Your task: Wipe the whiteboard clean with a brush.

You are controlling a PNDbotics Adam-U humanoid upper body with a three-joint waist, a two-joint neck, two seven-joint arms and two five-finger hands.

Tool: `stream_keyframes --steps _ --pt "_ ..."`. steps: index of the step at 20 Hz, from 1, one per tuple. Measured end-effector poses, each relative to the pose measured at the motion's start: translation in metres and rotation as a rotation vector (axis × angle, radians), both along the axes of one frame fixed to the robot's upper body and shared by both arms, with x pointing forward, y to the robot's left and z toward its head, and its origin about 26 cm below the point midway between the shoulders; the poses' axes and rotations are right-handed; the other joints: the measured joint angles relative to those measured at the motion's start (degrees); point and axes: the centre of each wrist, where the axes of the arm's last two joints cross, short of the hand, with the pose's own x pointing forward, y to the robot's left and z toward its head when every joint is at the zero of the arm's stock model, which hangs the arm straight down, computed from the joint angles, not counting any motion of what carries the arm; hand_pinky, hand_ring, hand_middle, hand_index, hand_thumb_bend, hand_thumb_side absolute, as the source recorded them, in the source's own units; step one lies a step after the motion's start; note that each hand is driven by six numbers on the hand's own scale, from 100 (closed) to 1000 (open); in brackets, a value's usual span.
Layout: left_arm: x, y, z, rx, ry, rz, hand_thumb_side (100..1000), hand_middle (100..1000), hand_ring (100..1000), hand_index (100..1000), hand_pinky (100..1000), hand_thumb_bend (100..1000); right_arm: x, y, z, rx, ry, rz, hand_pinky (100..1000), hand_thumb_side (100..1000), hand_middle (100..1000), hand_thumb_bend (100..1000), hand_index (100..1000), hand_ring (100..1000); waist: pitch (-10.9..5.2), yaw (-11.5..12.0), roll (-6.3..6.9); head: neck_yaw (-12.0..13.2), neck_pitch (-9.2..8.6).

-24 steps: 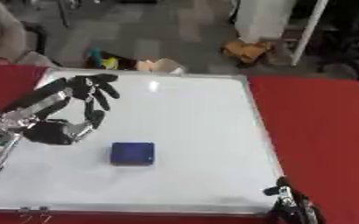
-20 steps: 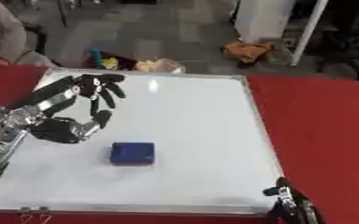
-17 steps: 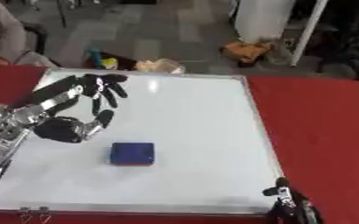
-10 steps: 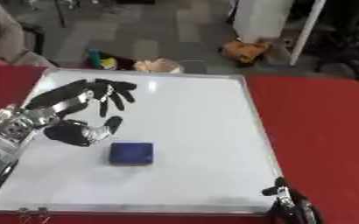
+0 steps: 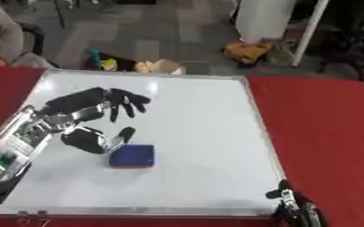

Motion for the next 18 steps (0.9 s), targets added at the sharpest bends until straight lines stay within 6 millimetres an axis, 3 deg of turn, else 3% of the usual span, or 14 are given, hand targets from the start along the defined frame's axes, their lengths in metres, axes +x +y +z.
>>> stream_keyframes --steps 12,18 --pt "0.007 -0.002 -0.019 0.08 0.001 -0.006 634 755 685 972 475 234 0.0 0.001 0.0 0.0 0.0 0.003 344 826 100 100 543 250 0.05 -0.22 0.0 -0.35 0.0" --pt "0.009 0.0 -0.026 0.109 0.01 0.007 621 756 692 969 486 242 0.0 0.001 0.0 0.0 0.001 0.004 344 827 100 100 543 250 0.05 -0.33 0.03 -0.81 -0.01"
